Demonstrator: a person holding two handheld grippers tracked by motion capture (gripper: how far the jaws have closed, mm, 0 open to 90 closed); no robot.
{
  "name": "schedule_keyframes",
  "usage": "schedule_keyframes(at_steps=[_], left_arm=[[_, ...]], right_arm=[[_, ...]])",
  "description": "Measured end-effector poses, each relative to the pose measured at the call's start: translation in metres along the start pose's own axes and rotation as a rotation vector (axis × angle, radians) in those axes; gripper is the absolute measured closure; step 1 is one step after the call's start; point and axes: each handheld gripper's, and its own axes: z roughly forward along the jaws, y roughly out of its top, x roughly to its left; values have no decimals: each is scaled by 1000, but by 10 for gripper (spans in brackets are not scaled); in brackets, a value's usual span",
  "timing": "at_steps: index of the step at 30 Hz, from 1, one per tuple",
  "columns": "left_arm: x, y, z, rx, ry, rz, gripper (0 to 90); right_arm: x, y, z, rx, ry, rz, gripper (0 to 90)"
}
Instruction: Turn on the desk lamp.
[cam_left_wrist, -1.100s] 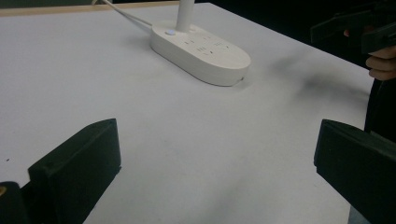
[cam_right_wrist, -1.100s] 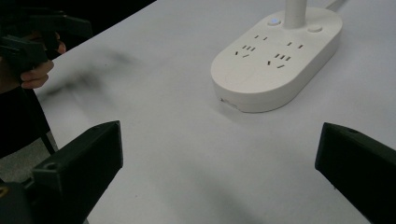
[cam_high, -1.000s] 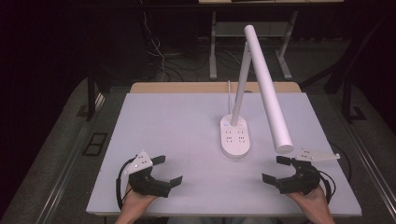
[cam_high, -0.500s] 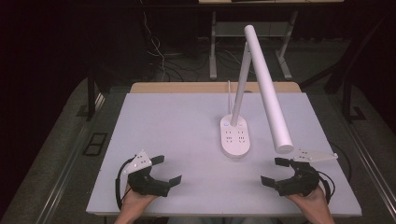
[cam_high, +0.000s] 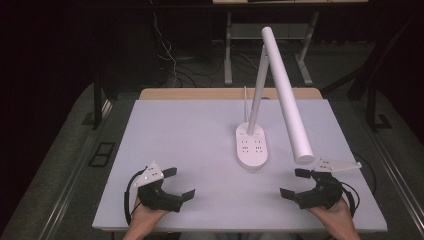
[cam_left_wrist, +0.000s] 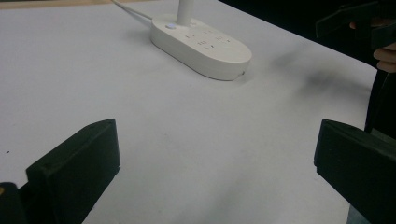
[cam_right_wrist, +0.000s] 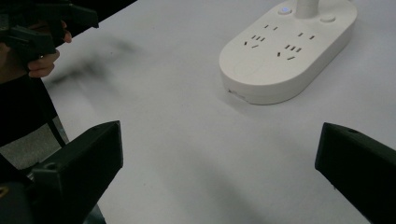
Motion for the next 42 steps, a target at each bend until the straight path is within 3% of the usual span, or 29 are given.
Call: schedule_keyframes(at_steps=[23,42], left_arm=[[0,0,0,4,10,1,0],[1,-1,-1,3,14,-2,0]], right_arm=[[-2,32,0,39,21,-46,7],[-15,60,3,56,28,-55,7]])
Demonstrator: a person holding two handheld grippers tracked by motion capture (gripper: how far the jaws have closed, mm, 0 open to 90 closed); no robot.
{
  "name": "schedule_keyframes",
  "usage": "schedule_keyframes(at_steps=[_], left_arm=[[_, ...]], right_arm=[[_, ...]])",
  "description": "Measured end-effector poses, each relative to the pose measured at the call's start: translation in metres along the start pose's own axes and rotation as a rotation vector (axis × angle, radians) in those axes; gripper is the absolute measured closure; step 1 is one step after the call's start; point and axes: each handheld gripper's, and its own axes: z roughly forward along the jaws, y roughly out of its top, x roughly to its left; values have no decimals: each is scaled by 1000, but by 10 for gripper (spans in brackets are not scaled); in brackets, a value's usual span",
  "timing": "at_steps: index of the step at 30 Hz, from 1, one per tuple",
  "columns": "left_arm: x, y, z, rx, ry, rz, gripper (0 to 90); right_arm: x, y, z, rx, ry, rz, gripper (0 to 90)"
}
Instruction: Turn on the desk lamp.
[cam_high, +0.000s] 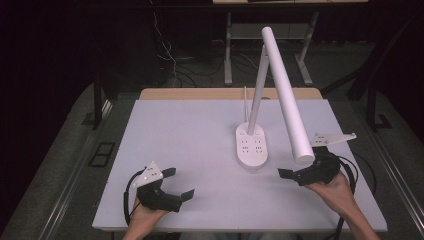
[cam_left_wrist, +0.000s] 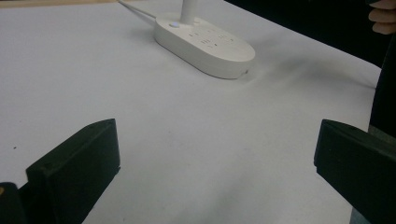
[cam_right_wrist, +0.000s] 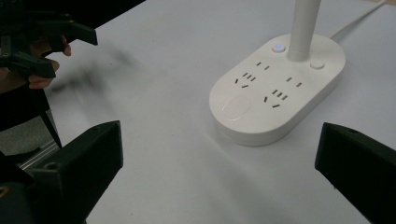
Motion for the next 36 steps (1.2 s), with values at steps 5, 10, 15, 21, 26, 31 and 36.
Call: schedule_keyframes(at_steps=[5,10,15,21,26,31,36], left_arm=[[0,0,0,2,-1,-1,0],[0,0,0,2,-3,-2,0],[-1,0,0,2,-5,-2,0],[-1,0,0,3,-7,0,0],[0,0,0,3,-6,1,0],[0,0,-1,2,-4,0,0],[0,0,-1,3,-5,0,0]], right_arm=[[-1,8,1,2,2,-10,8],[-5,18,5,16,-4,-4,8],[-8,26,7,16,-5,-8,8],[-14,41,11,17,-17,-23,8],[-18,49,15,26,-27,-30,8],[-21,55,19,33,-32,-30,8],[-26,63,22,33,-33,-29,8]])
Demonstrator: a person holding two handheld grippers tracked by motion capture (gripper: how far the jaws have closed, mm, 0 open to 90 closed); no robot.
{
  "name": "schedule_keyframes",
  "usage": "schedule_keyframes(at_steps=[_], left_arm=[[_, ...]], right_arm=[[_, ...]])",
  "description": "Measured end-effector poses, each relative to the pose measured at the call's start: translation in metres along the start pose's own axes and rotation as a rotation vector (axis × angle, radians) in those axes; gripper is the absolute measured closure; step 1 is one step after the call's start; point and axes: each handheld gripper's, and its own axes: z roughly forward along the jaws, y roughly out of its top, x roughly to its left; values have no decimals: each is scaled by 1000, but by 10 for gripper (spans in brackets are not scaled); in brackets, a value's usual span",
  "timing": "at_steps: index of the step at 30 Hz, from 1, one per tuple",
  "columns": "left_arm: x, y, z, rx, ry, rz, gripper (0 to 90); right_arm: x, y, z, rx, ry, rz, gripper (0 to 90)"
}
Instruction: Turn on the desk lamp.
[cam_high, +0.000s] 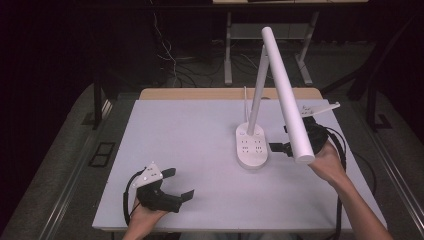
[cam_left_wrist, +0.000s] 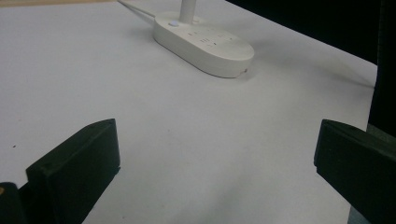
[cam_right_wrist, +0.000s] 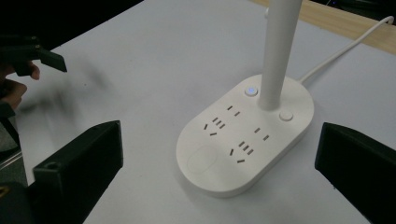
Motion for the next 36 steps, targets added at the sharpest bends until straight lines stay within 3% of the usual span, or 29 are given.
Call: schedule_keyframes(at_steps=[10,18,36], left_arm=[[0,0,1,2,-6,0,0],[0,0,0,-6,-11,2,0],[0,0,-1,-11,-18,0,0]], right_arm=[[-16,13,8,-10,4,9,8],[-31,18,19,-7,-18,33,8],[-61,14,48,8,-41,61,8]])
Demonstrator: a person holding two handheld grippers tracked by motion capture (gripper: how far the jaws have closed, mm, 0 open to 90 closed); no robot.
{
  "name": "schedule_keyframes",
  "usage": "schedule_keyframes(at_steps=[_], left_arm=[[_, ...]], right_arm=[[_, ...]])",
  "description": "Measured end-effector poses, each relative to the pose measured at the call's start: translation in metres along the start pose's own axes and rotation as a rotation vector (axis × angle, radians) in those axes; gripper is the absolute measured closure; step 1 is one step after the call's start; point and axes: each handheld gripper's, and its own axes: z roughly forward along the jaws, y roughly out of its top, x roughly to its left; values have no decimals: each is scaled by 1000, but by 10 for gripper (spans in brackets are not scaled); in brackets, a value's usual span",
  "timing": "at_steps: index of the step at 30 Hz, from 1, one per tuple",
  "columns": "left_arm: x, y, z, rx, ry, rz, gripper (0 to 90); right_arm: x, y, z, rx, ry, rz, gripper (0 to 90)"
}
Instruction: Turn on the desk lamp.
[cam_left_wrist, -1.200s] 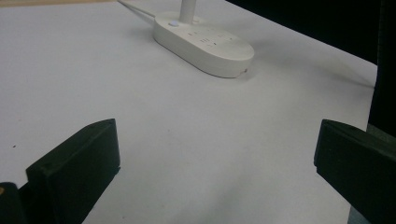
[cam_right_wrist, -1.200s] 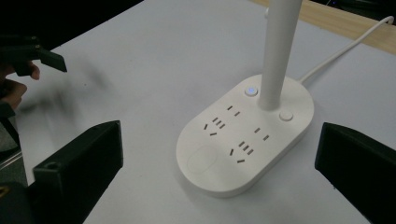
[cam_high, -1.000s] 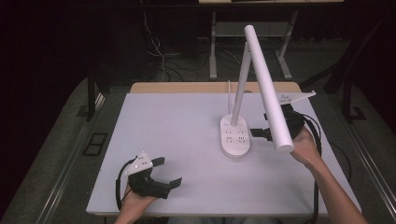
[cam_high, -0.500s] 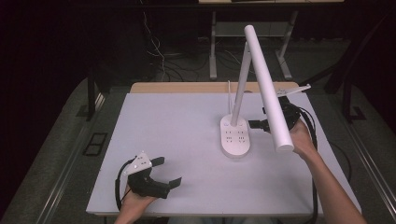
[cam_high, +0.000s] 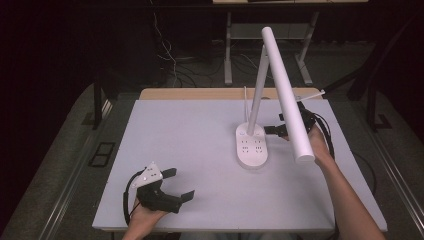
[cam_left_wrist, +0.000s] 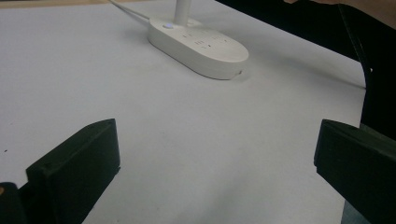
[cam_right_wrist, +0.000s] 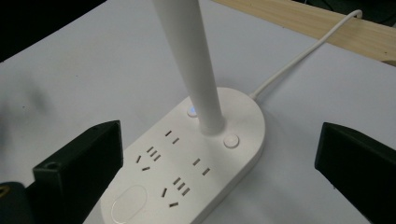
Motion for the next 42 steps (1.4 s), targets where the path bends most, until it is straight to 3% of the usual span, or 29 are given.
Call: schedule_keyframes(at_steps=[6,7,9,10,13,14,19,33,42], left_arm=[[0,0,-1,-2,2,-4,0],[0,0,0,-2,1,-4,0],[0,0,0,-1,1,-4,0],[0,0,0,-1,1,-4,0],[1,0,0,-1,1,-4,0],[1,0,0,1,1,-3,0],[0,0,0,4,-1,2,0],[1,0,1,16,3,-1,0],[1,0,1,17,2,-2,0]], right_arm=[[-10,-1,10,14,-6,22,20],[-12,-1,12,14,3,23,72],[-14,-2,14,11,1,24,81],[-16,-2,15,15,5,29,182],[-18,-2,18,13,7,25,206],[-19,-3,21,18,9,21,282],[-19,-4,29,37,13,17,383],[-21,-7,47,63,14,19,514],[-21,-10,56,69,29,8,717]])
